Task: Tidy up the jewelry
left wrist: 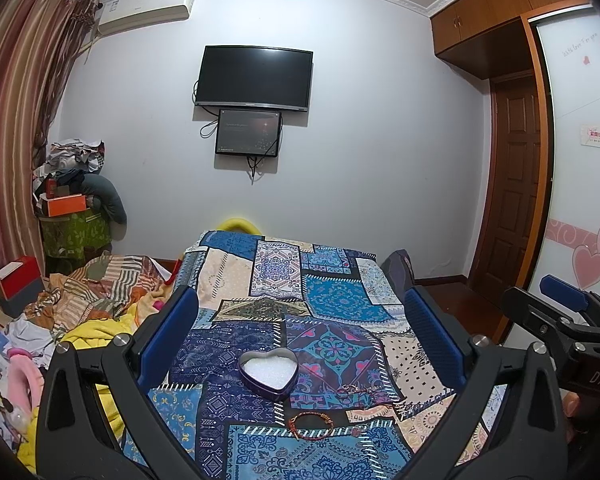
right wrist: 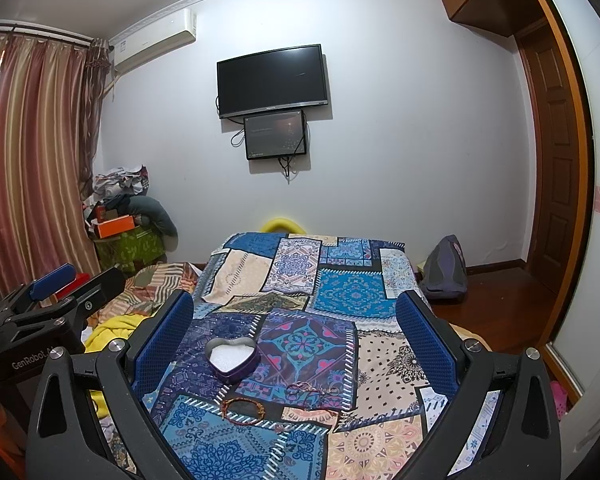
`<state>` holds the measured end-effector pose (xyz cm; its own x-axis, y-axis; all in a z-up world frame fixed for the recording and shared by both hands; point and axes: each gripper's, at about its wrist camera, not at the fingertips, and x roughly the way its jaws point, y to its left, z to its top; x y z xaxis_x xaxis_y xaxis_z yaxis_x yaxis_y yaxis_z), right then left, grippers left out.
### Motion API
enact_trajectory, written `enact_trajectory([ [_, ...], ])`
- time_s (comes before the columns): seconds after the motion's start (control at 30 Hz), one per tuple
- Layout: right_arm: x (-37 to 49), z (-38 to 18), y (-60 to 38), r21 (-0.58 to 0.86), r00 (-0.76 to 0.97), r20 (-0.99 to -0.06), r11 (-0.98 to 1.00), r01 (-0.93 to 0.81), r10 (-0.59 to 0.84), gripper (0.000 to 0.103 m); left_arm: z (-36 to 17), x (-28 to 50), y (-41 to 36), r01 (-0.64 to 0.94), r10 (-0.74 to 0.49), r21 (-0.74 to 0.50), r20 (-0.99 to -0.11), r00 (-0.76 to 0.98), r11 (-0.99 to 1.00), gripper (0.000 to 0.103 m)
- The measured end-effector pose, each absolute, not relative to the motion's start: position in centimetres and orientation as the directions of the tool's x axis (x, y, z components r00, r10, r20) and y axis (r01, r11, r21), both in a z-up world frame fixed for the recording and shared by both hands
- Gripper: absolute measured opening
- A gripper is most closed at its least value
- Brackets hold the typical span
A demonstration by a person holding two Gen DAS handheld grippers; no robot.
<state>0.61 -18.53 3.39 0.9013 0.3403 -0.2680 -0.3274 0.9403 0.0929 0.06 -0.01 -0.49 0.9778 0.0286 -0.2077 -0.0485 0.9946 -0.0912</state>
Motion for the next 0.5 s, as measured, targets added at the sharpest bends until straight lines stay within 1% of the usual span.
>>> enact_trajectory([
  [0.5, 1.6, 2.4, -18.0, 0.070, 0.901, -0.305, 0.951, -0.301, 0.308, 0.101, -1.0, 0.9, 0.4, -0.060, 0.038, -0.086, -0.228, 0.973, 0.995, 0.103],
])
